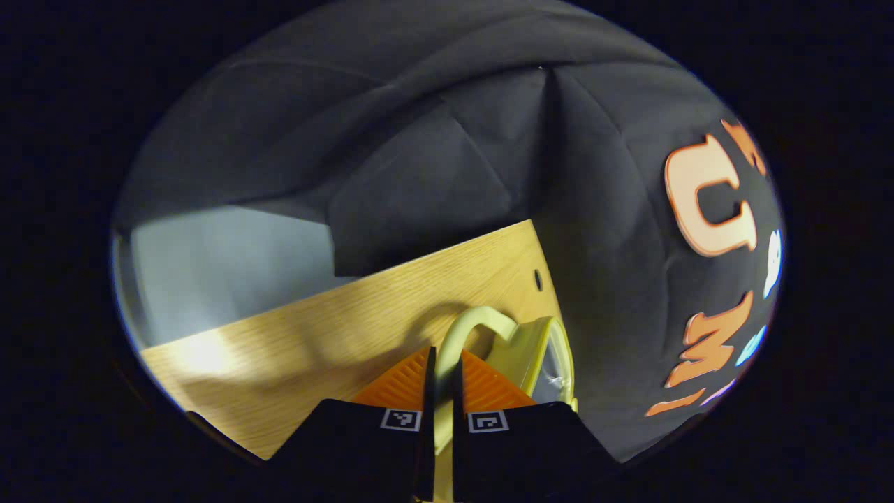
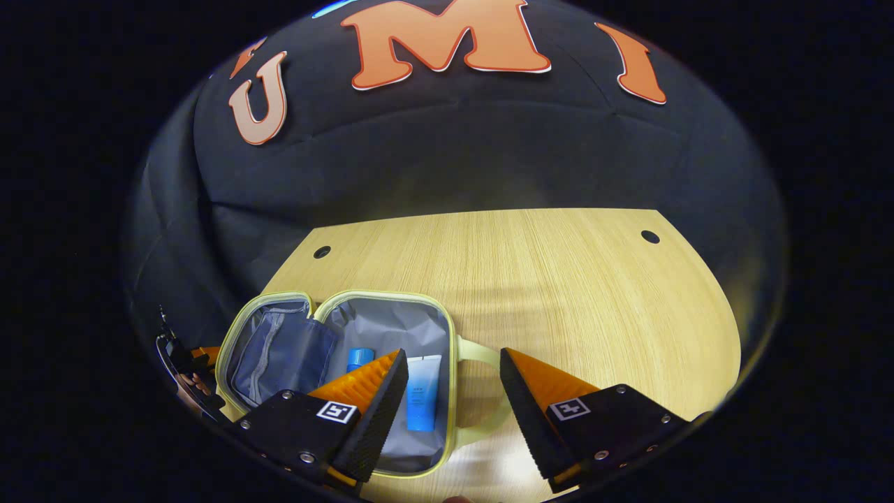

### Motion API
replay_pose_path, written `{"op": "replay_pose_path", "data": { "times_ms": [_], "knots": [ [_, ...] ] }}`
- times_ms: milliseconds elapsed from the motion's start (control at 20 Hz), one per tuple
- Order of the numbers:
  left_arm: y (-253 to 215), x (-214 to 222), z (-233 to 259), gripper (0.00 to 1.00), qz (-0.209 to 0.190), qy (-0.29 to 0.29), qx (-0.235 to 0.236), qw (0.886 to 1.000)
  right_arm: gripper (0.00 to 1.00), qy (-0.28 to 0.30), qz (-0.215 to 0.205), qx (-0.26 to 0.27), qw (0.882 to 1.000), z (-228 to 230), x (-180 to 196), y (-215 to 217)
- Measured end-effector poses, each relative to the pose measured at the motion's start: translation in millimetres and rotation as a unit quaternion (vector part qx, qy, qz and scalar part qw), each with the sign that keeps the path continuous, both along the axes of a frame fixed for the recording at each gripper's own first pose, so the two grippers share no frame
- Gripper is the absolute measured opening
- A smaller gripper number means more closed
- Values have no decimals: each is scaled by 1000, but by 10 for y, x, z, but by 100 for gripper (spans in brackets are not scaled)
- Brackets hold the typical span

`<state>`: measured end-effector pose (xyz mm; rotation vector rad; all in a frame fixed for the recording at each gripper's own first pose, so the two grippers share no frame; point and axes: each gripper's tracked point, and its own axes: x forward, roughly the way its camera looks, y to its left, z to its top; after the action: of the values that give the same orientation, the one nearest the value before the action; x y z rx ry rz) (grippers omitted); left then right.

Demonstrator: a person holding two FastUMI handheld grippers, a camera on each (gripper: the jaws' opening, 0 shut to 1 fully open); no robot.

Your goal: First open the suitcase, pack the skin care products into it, and then close the suitcase.

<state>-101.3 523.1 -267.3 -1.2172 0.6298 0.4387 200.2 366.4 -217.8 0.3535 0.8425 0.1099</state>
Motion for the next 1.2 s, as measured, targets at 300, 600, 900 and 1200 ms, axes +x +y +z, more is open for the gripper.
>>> {"op": "replay_pose_path", "data": {
  "times_ms": [300,600,900,1200],
  "knots": [
    [48,186,765,2,-35,-37,107,993,87,-41,-6,-26,999,180,-13,-409],
    [-120,377,1598,2,-80,-59,218,971,91,-86,11,-77,993,321,-114,-844],
    [-482,559,2310,2,-119,-79,292,946,94,-111,18,-96,989,372,-189,-1113],
    [-1047,735,2901,1,-163,-113,330,923,94,-136,9,-100,986,436,-249,-1377]
  ]
}}
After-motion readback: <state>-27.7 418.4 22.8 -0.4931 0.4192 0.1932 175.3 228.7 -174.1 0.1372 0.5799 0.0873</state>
